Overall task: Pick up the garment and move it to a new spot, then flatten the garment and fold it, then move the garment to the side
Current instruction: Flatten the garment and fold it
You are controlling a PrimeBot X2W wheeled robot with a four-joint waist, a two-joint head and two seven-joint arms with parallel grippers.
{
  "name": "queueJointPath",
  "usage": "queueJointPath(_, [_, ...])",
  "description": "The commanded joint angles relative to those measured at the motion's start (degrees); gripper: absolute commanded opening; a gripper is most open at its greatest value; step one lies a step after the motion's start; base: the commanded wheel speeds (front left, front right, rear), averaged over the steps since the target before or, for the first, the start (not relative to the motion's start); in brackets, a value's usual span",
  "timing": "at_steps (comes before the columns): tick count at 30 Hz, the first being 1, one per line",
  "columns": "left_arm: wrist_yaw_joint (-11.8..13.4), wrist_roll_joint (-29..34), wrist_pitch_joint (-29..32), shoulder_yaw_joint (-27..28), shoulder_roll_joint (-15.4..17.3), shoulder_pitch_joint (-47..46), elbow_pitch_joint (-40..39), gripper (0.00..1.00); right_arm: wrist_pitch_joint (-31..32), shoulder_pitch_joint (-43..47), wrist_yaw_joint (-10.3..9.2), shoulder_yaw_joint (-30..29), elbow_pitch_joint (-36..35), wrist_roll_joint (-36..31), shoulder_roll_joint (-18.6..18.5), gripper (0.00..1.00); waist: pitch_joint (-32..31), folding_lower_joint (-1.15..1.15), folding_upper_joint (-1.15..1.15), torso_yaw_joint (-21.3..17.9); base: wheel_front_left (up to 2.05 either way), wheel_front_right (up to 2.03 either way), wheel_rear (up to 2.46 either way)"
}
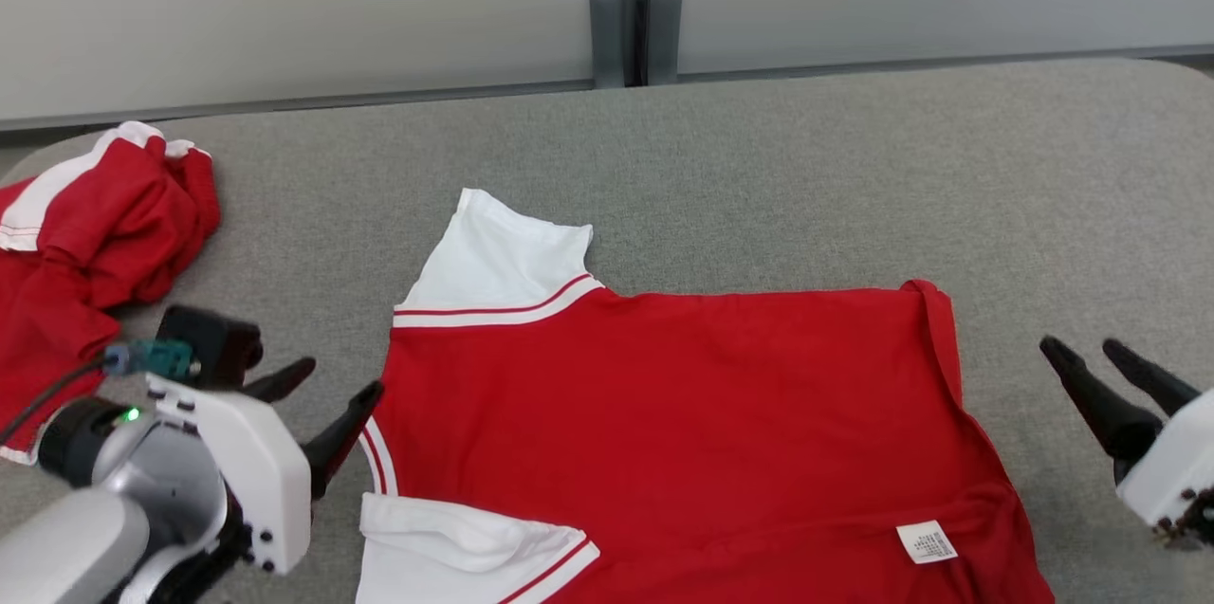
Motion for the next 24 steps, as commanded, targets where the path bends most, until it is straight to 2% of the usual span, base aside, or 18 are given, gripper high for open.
queueJointPath(1, [-2.82,-0.47,1.27,0.38,-1.53,-4.57,2.77,1.00,-0.60,-3.96,0.03,0.87,1.94,-0.04,-0.39,1.00,2.63,0.00,0.00,-0.44,0.00,0.00,0.00])
queueJointPath(6, [-9.76,-0.84,6.65,-1.09,-6.36,-15.75,12.00,1.00,-1.06,-12.87,0.03,4.52,7.24,-0.44,-1.42,1.00,6.32,0.00,0.00,-0.51,0.00,0.00,0.00])
queueJointPath(7, [-9.76,-0.84,6.65,-1.09,-6.36,-15.75,12.00,1.00,-1.06,-12.87,0.03,4.52,7.24,-0.44,-1.42,1.00,6.32,0.00,0.00,-0.51,0.00,0.00,0.00])
queueJointPath(12, [-14.99,-0.42,10.45,-2.18,-11.12,-25.59,22.19,1.00,-0.46,-21.43,0.03,8.88,13.03,0.66,-1.45,1.00,10.03,0.00,0.00,-1.49,0.00,0.00,0.00])
queueJointPath(13, [-16.64,-0.11,11.66,-2.67,-12.67,-28.88,26.22,1.00,0.08,-24.61,0.02,10.98,15.35,1.09,-1.57,1.00,11.36,0.00,0.00,-2.05,0.00,0.00,0.00])
queueJointPath(19, [-19.60,0.44,13.80,-4.25,-15.91,-36.21,36.60,1.00,1.02,-31.47,0.03,17.26,21.12,2.53,-1.16,1.00,14.17,0.00,0.00,-3.79,0.00,0.00,0.00])
queueJointPath(24, [-20.70,-0.21,14.71,-5.88,-17.88,-39.87,42.54,1.00,0.68,-34.40,0.02,21.87,24.34,4.17,-0.64,1.00,15.48,0.00,0.00,-4.81,0.00,0.00,0.00])
